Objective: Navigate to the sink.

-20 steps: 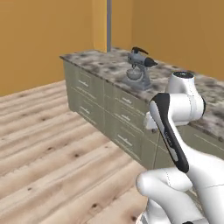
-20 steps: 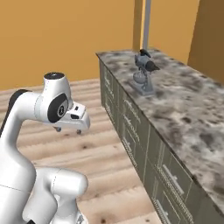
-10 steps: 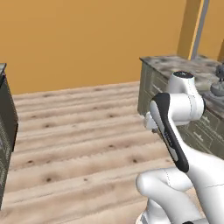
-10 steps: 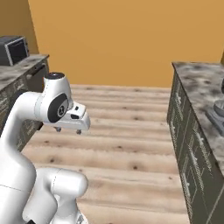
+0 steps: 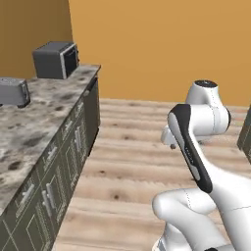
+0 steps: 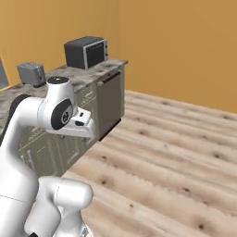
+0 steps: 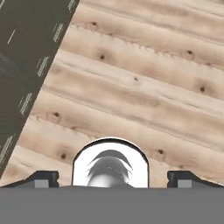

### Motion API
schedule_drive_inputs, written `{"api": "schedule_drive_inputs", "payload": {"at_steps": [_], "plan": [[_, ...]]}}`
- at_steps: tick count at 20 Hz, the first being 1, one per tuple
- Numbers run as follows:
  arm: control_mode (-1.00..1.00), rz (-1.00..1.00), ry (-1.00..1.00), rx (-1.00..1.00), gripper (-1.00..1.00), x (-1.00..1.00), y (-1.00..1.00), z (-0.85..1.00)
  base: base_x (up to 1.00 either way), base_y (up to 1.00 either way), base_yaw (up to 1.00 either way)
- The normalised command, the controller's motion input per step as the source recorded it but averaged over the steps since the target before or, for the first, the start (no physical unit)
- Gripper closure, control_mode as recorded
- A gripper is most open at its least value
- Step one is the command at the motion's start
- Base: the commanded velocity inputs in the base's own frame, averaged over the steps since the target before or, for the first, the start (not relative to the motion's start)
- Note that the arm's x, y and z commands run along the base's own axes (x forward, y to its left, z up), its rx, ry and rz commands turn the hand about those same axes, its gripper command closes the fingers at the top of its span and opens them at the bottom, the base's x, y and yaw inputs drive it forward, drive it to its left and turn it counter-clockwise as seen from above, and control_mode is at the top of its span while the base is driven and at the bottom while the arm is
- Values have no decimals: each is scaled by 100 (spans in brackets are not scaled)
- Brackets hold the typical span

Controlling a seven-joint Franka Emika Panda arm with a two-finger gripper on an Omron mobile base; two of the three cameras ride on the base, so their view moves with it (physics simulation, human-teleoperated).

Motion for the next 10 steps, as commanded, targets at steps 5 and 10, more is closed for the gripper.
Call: {"api": "schedule_drive_inputs", "payload": {"at_steps": [5,10], "plan": [[100,0,0,0,-100,0,0,0,17,59,64],[100,0,0,0,-100,0,0,0,0,85,63]]}}
